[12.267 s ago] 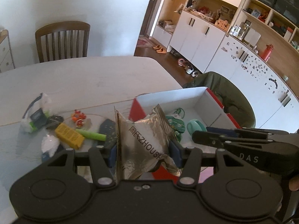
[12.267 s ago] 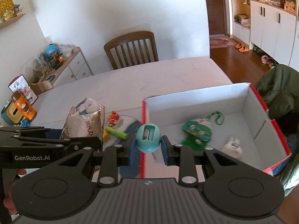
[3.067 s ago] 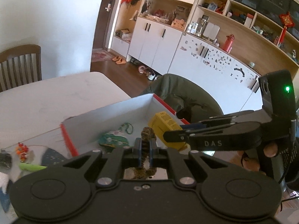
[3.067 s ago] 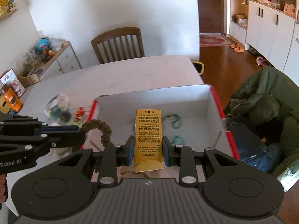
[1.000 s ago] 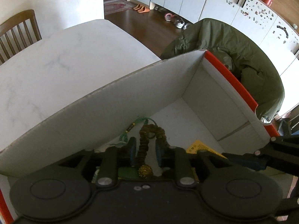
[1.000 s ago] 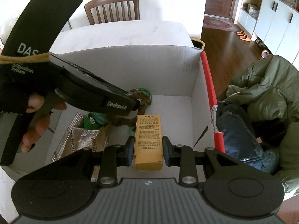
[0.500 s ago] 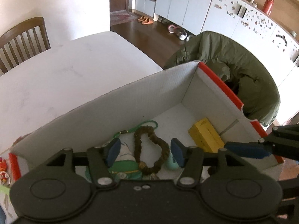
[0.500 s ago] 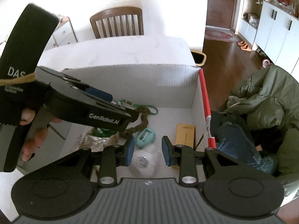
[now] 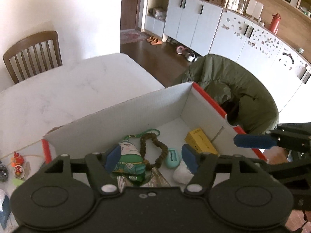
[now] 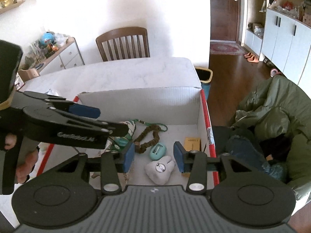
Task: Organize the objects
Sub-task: 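Open both tools to release the bracelet and yellow box into the box, then withdraw both tools from the box back toward the table items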
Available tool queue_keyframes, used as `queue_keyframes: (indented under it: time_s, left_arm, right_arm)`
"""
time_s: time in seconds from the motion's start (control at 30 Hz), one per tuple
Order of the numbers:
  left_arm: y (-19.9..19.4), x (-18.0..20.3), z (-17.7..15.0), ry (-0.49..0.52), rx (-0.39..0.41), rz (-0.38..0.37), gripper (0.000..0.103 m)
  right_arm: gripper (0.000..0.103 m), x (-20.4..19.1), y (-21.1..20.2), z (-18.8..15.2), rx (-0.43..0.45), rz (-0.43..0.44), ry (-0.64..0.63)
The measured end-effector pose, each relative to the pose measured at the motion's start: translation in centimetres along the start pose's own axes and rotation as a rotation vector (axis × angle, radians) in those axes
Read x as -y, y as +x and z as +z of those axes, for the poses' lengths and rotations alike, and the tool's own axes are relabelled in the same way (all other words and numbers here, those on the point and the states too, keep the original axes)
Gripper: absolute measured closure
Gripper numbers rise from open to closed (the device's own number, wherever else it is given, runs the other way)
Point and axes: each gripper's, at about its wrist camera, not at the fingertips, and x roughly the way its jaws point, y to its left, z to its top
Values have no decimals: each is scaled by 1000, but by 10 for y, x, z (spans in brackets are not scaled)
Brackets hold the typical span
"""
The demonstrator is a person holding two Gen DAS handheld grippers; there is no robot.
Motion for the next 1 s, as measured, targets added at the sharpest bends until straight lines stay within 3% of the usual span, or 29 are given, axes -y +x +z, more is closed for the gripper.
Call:
queue_keyframes:
  time_s: [0.1, 0.37, 0.77, 1.0]
  left_arm:
    - [-16, 0, -4, 1, 24, -3, 30]
    - [-50, -8, -13, -22, 77, 7, 19]
    - [-91, -31, -29, -35, 135, 6, 11]
    - [-114, -55, -36, -29, 167, -9, 1]
  right_arm:
    - [60, -2, -7, 1, 13, 5, 10]
    - [35, -16, -25, 3, 68, 1, 7]
    - [20, -49, -41, 3, 137, -18, 31]
    - [18, -72, -39, 4, 145, -13, 87]
